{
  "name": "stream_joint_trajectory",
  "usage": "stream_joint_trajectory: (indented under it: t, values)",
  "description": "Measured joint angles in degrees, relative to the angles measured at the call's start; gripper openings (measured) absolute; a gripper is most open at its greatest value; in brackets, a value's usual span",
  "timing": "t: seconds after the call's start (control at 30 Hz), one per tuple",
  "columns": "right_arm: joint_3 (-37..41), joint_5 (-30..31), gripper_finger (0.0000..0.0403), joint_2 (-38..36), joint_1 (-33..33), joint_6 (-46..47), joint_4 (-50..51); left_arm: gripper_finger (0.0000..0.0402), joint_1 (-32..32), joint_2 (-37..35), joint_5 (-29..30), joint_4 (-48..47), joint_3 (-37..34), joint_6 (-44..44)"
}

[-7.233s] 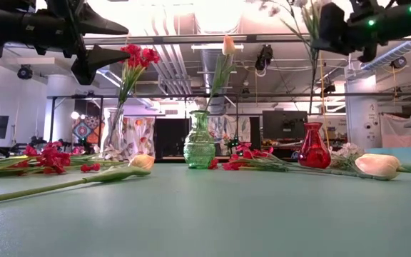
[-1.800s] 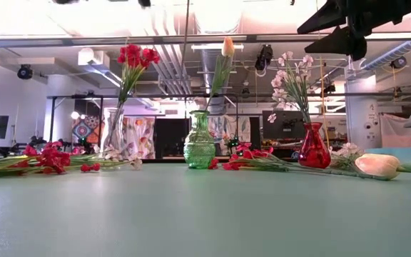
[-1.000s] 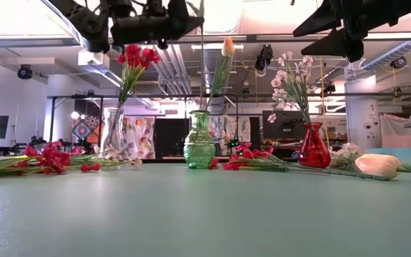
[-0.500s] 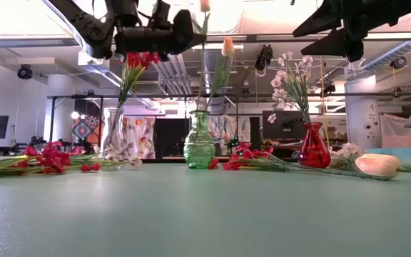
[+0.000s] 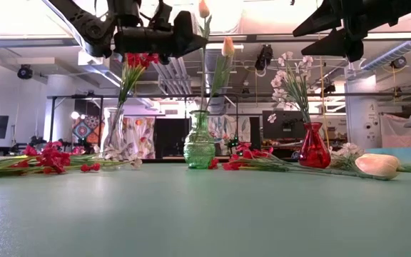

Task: Sort flowers into vase by color
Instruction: Put the left white tulip into the green vase, then put the left red flowers into the transparent vase

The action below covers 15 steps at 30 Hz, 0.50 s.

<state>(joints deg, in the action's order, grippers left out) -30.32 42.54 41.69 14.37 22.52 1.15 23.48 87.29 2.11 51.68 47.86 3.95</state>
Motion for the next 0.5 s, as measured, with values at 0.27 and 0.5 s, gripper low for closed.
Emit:
stream_joint_trajectory:
  t: [0.27, 0.5]
  values:
    - [0.0, 0.0, 0.0303, 0.0, 0.0, 0.0, 0.0, 0.0173, -1.7, -0.6, -0.1, -4.4, 0.0, 0.0]
    - [0.0, -0.1, 0.0302, 0.0, 0.0, 0.8, 0.2, 0.0229, -2.4, -6.3, 0.0, -15.4, 0.0, -0.2]
